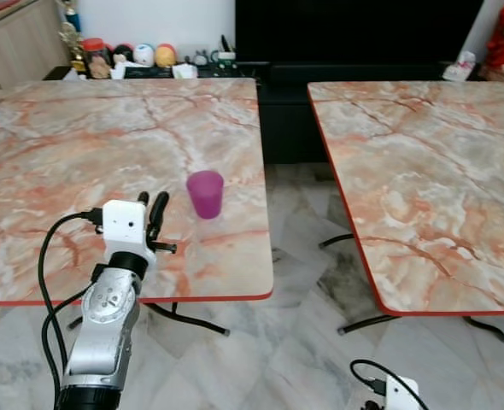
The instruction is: Setting the table
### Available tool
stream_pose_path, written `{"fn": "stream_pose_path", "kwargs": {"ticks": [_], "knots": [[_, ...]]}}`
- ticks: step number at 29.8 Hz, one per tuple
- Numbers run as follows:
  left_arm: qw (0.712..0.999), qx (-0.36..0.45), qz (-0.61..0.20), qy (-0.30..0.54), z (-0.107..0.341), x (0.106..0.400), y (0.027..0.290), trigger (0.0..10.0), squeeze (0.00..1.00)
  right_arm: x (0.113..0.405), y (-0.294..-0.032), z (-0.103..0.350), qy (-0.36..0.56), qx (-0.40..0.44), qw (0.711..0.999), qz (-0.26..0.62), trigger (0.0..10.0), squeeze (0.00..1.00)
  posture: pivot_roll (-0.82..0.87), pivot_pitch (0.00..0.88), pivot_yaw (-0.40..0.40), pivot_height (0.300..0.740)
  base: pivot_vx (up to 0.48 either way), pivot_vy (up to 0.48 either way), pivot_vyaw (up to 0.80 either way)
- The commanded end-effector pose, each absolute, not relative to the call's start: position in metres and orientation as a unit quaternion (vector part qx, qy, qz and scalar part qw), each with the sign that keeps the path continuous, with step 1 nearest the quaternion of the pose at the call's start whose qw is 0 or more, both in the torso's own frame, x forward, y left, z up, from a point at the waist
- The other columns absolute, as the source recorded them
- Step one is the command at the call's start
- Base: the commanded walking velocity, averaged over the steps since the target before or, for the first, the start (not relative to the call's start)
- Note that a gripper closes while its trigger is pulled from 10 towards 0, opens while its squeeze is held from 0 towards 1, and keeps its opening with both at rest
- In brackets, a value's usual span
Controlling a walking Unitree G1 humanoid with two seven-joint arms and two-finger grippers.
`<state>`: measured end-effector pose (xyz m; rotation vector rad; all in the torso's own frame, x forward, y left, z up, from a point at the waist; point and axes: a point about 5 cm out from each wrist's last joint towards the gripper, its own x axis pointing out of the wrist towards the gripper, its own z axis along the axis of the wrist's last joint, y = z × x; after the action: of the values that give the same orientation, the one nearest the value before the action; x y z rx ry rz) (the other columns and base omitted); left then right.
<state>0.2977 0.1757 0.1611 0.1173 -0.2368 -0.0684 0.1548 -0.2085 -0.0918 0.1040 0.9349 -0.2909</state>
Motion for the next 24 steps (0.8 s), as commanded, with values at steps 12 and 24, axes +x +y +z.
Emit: {"fn": "stream_pose_path", "kwargs": {"ticks": [12, 24], "knots": [[0.989, 0.06, -0.04, -0.129, 0.1642, 0.302, 0.1739, 10.0, 0.0, 0.1561, -0.2026, -0.0923, 0.45, 0.048, 0.882, -0.131, 10.0, 0.0, 0.12, 0.0, 0.004, 0.74, 0.0, 0.164, -0.68], [0.987, 0.064, -0.042, -0.139, 0.1679, 0.3028, 0.1704, 10.0, 0.0, 0.1584, -0.2011, -0.0912, 0.443, 0.048, 0.887, -0.121, 10.0, 0.0, 0.12, 0.0, 0.008, 0.74, 0.0, 0.032, -0.11]]}}
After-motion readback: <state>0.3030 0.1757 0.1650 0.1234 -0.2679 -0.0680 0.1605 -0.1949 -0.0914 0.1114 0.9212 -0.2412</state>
